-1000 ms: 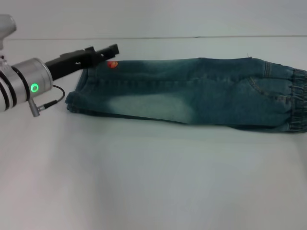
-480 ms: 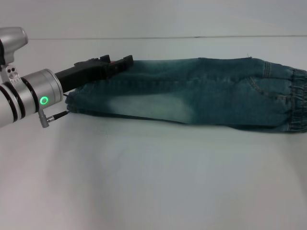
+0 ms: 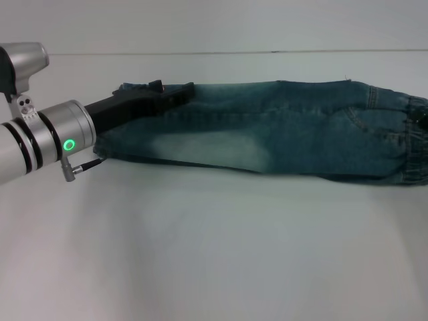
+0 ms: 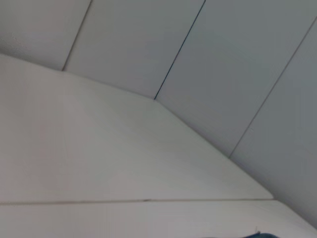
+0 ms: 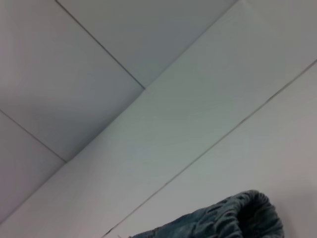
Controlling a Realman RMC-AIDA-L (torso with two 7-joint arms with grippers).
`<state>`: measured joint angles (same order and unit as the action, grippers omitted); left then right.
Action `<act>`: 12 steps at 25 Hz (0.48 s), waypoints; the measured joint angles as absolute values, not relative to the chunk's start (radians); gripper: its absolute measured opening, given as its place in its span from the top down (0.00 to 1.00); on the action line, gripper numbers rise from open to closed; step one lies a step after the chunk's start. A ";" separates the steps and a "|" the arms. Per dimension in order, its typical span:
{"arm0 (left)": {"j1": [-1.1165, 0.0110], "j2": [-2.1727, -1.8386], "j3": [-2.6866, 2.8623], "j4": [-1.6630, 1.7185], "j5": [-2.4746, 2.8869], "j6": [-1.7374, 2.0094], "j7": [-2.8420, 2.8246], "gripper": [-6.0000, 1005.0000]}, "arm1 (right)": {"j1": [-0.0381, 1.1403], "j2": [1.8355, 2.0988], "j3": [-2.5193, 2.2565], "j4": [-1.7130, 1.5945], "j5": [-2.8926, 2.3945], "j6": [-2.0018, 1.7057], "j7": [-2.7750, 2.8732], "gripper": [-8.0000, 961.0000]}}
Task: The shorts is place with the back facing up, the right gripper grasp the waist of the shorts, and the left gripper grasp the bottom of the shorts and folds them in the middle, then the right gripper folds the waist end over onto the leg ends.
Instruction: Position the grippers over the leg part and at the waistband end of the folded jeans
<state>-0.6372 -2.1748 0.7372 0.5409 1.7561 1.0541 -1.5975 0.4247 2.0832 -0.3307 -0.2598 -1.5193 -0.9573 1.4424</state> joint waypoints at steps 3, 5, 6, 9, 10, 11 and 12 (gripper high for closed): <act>-0.636 -2.175 0.738 0.517 1.711 1.078 -1.531 0.13 | 0.429 2.083 -0.346 -0.259 -1.519 -0.951 1.454 0.04; -0.634 -2.175 0.738 0.496 1.674 1.104 -1.469 0.13 | 0.429 2.083 -0.364 -0.259 -1.520 -0.954 1.461 0.05; -0.633 -2.175 0.738 0.479 1.648 1.120 -1.423 0.13 | 0.428 2.083 -0.376 -0.260 -1.520 -0.955 1.463 0.07; -0.646 -2.175 0.738 0.400 1.569 1.152 -1.283 0.13 | 0.428 2.081 -0.407 -0.267 -1.521 -0.952 1.463 0.11; -0.651 -2.175 0.738 0.374 1.551 1.155 -1.248 0.13 | 0.428 2.081 -0.413 -0.268 -1.521 -0.952 1.460 0.12; -0.661 -2.175 0.738 0.342 1.531 1.154 -1.202 0.13 | 0.429 2.081 -0.418 -0.271 -1.521 -0.952 1.453 0.15; -0.673 -2.175 0.737 0.310 1.514 1.145 -1.160 0.14 | 0.429 2.081 -0.420 -0.272 -1.521 -0.953 1.448 0.18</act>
<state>-0.6728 -2.1753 0.7374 0.3100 1.5135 1.1446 -1.1600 0.4290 2.0812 -0.4204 -0.2723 -1.5205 -0.9526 1.4483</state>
